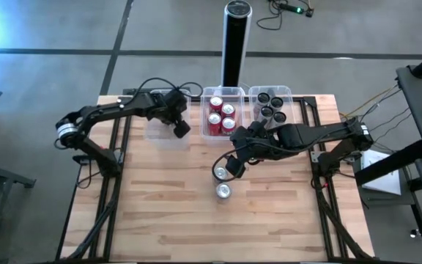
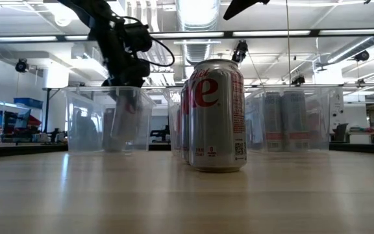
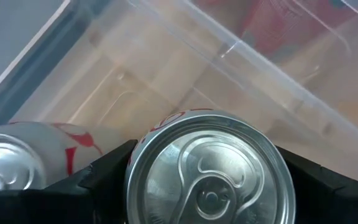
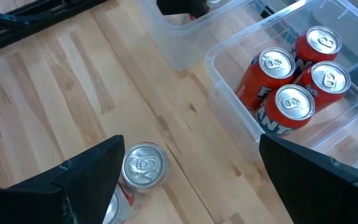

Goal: Sort soda cans
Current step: Put the red-silver soda can into the left white bin

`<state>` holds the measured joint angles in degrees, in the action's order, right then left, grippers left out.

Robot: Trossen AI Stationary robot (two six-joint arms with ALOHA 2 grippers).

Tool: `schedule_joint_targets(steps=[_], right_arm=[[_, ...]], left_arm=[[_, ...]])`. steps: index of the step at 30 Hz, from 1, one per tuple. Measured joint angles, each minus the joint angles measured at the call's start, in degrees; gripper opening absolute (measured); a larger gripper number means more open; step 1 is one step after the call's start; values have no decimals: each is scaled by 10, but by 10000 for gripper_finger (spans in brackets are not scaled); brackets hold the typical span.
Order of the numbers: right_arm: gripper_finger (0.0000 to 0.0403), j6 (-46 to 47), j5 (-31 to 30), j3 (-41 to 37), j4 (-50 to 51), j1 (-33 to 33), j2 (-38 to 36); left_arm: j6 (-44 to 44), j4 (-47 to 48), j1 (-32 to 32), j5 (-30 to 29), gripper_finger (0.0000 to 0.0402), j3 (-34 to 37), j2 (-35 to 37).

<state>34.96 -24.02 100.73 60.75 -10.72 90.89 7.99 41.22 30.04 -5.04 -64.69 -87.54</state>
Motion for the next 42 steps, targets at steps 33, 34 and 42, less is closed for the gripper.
schedule_joint_targets(steps=[33, 34, 42], right_arm=[[368, 0, 20, 0, 6, 10, 0], [368, 2, 20, 0, 5, 10, 0], [368, 5, 19, 0, 2, 10, 0]], left_arm=[[21, -6, 6, -5, 342, -1, -30], [22, -8, 7, -3, 347, -1, -31], [42, -12, 7, 0, 353, -8, -32]])
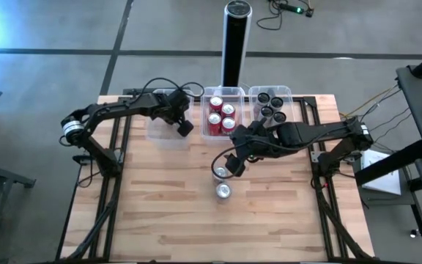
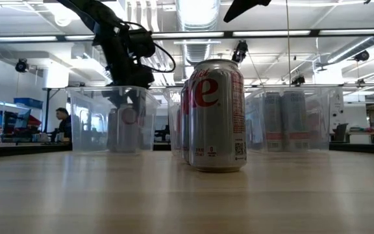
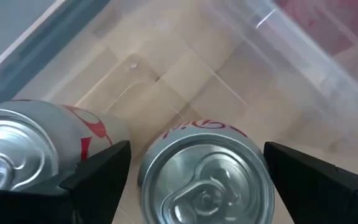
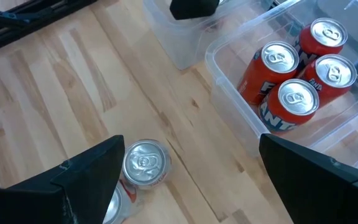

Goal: Sort soda cans
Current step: Put the red-silver soda can into the left white bin

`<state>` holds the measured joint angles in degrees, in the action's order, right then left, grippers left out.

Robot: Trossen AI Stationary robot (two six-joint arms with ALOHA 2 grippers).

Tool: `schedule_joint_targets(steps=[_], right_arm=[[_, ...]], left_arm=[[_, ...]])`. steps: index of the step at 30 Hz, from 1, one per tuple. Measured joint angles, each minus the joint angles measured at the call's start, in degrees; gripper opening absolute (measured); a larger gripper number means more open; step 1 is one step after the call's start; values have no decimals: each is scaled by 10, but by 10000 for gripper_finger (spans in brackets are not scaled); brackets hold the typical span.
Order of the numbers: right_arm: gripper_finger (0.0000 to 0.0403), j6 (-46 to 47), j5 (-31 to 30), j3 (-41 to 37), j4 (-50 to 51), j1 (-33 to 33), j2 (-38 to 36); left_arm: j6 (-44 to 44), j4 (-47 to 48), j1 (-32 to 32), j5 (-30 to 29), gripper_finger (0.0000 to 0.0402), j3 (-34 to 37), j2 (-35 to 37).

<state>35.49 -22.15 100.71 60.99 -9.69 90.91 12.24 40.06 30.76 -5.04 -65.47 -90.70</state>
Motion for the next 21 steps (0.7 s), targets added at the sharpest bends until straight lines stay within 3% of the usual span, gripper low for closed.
schedule_joint_targets(steps=[21], right_arm=[[368, 5, -5, -9, 4, 1, 0]], left_arm=[[-12, 42, -2, 11, 352, -21, 29]])
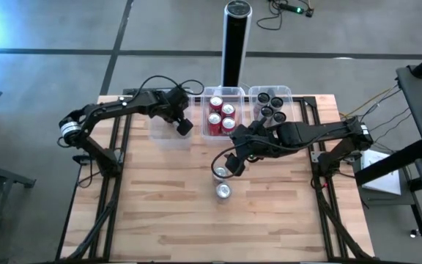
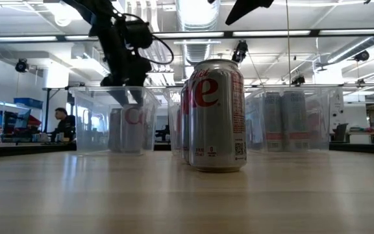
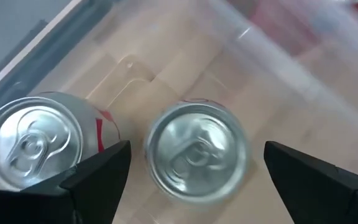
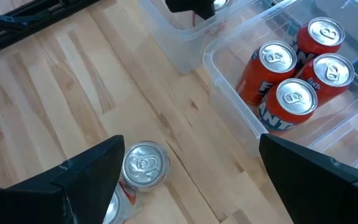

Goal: Sort soda cans
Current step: Put the red-silver soda can into the left white bin

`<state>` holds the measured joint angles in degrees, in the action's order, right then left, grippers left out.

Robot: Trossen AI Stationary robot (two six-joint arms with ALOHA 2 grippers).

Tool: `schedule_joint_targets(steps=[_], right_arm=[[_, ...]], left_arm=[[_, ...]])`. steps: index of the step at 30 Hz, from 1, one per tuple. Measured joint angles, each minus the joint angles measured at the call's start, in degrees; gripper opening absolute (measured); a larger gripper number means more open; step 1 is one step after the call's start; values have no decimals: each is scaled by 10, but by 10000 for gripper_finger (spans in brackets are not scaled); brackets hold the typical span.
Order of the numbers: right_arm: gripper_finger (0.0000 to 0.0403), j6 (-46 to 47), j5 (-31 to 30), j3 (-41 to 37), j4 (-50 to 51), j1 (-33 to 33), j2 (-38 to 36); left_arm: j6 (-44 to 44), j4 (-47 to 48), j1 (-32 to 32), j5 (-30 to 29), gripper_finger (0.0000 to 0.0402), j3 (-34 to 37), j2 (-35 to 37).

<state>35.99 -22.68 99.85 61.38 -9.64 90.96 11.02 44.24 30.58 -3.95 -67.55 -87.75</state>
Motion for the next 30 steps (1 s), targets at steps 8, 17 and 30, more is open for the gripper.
schedule_joint_targets(steps=[8, 17, 30], right_arm=[[368, 92, -44, -84, -49, -12, 0], [368, 68, -39, -99, -41, -52, -2], [368, 46, 3, -108, 43, -66, -1]], left_arm=[[2, 7, -22, 44, 352, 0, 89], [-121, -84, -199, 136, 352, 20, 184], [-333, -101, -267, 202, 350, -73, 8]])
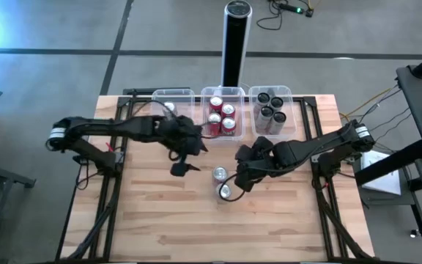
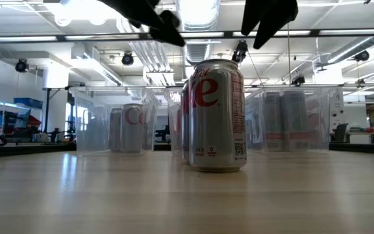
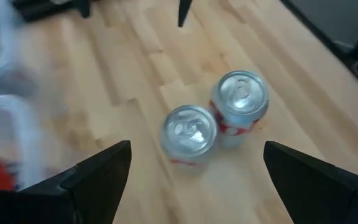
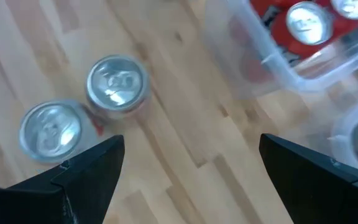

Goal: Sort soda cans
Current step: Put the red-silver soda can into the left white bin

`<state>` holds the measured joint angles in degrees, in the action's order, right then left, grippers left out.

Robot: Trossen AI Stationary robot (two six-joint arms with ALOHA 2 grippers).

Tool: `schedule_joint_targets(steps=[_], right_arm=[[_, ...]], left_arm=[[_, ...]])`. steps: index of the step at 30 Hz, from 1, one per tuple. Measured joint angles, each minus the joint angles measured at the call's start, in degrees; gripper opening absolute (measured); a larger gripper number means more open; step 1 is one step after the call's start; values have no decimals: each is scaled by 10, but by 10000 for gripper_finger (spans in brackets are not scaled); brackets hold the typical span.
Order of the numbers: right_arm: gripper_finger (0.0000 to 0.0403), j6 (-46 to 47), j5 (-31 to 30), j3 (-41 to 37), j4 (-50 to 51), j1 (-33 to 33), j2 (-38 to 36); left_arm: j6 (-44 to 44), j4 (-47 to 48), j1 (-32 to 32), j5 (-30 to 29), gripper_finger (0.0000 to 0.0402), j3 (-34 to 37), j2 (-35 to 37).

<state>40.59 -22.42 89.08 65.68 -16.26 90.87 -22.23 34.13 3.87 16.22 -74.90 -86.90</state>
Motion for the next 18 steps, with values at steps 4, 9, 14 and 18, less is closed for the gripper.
schedule_joint_targets(steps=[4, 9, 14, 18], right_arm=[[368, 43, 25, -3, 4, -6, 0], [368, 100, 30, -4, 5, -29, 0], [368, 148, 29, -8, 6, -49, 0], [368, 175, 29, -11, 14, -58, 0]], left_arm=[[-7, 70, 3, 56, 350, -83, -80], [-47, 154, 1, 91, 350, -171, -167], [-61, 140, 2, 95, 351, -199, -197], [-69, 133, 4, 94, 354, -200, -200]])
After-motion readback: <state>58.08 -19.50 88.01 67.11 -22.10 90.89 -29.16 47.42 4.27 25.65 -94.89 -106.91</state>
